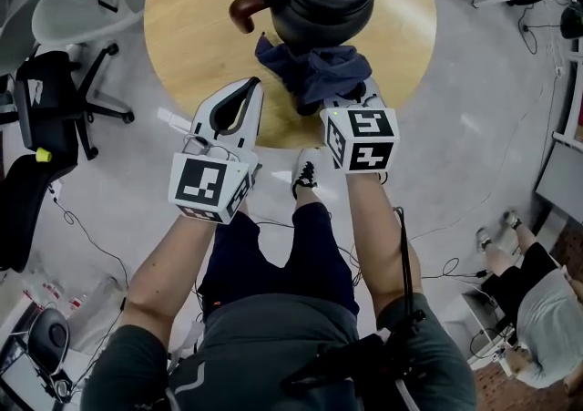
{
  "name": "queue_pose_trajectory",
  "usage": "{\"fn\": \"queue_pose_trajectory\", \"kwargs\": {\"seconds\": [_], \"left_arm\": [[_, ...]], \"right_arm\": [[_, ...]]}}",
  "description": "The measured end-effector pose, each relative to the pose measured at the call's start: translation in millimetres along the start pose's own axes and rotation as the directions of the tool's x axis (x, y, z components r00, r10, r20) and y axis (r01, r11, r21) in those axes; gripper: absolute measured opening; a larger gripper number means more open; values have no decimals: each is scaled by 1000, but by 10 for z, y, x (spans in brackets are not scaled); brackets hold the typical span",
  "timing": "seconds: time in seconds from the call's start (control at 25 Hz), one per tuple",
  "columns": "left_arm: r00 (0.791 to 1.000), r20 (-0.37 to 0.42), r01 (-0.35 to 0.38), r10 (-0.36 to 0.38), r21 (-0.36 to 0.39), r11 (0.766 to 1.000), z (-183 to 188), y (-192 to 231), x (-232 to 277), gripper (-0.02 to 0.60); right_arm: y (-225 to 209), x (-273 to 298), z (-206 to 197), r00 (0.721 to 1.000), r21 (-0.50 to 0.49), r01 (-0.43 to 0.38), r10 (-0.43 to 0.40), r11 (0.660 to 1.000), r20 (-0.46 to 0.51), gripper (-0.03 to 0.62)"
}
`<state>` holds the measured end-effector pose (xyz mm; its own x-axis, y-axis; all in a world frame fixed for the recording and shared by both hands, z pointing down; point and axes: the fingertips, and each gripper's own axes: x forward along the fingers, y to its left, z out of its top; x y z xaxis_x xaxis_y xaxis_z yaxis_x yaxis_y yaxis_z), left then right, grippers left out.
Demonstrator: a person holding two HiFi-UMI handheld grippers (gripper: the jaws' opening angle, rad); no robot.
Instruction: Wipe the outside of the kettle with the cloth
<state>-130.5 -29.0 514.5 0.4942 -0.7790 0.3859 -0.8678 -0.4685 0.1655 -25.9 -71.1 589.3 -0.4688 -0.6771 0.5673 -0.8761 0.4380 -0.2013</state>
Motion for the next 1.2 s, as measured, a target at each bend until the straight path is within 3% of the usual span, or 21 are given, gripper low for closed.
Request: {"fn": "queue_pose_trajectory", "kwargs": {"seconds": [0.28,0.48,0.68,0.8,1.2], "left_arm": [[997,0,-77,77,47,996,357,-149,-237,9],[995,22,-99,98,40,994,696,-390,-389,9],[991,54,-120,119,14,993,938,-550,-361,9],[992,55,-111,110,18,994,942,-490,-268,9],[997,36,-62,61,5,998,553,-267,171,9]], "right_arm": [[131,-710,527,991,-54,-79,84,995,103,54],[141,-1163,1110,969,-85,-119,135,989,206,54],[55,-1296,1525,953,-138,-147,178,979,243,54],[58,-1073,1479,961,-148,-149,178,978,212,55],[-337,-351,718,994,-82,-87,92,993,65,54]]}}
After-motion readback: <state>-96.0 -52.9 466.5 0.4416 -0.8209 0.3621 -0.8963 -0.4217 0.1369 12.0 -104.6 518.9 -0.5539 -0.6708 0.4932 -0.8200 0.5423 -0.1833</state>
